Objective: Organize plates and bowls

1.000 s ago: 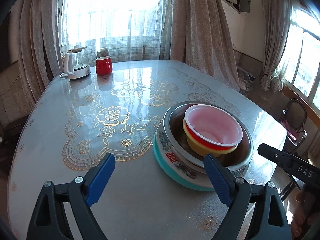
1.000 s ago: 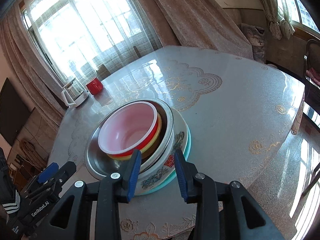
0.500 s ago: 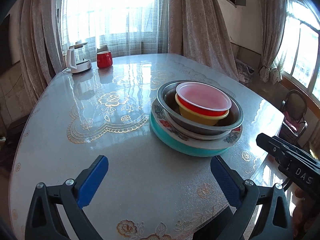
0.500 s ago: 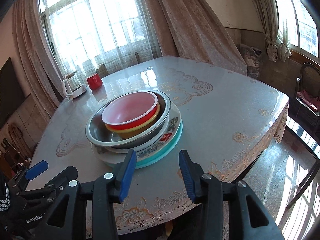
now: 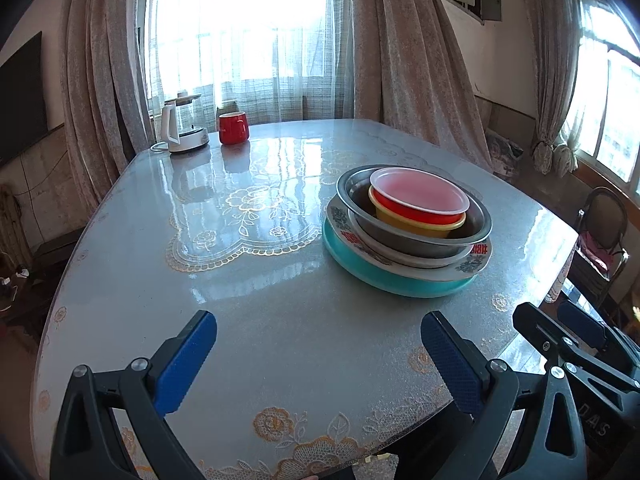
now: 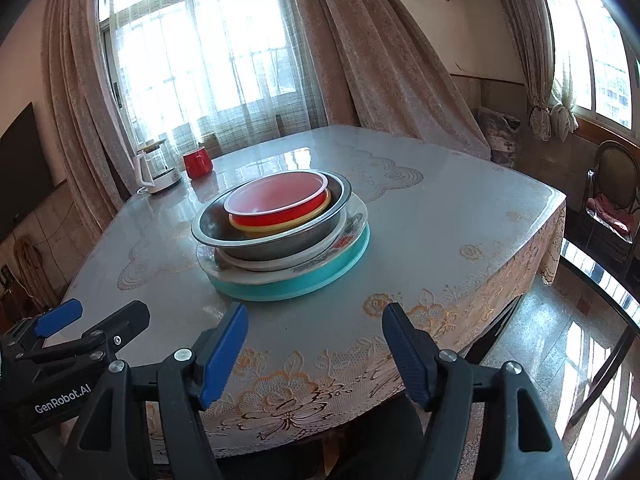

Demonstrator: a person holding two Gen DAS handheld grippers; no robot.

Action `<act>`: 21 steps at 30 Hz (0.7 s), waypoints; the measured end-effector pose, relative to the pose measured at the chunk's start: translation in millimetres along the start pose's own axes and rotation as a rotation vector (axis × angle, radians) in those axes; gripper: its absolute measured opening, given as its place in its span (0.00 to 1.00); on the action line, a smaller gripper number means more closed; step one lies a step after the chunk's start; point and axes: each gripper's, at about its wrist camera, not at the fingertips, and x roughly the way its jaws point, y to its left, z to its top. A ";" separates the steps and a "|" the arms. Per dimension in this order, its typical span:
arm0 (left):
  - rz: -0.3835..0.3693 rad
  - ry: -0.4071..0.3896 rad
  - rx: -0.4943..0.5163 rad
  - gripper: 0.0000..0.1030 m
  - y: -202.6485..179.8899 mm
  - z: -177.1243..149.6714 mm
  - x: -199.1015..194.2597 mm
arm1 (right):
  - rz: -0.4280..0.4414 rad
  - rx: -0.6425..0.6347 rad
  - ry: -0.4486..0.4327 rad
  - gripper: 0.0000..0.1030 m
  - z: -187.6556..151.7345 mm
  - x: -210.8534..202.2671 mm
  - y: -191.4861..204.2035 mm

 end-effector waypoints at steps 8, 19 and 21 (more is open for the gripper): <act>0.085 -0.022 0.019 1.00 -2.2 -5.7 -7.4 | -0.012 -0.022 0.024 0.72 -12.9 -3.8 3.2; 0.120 -0.015 0.059 1.00 -7.1 -8.5 -4.4 | -0.022 -0.005 0.027 0.72 -13.5 -5.5 -1.6; 0.118 -0.012 0.061 1.00 -7.1 -9.1 -4.4 | -0.021 -0.004 0.033 0.72 -13.9 -4.5 -1.7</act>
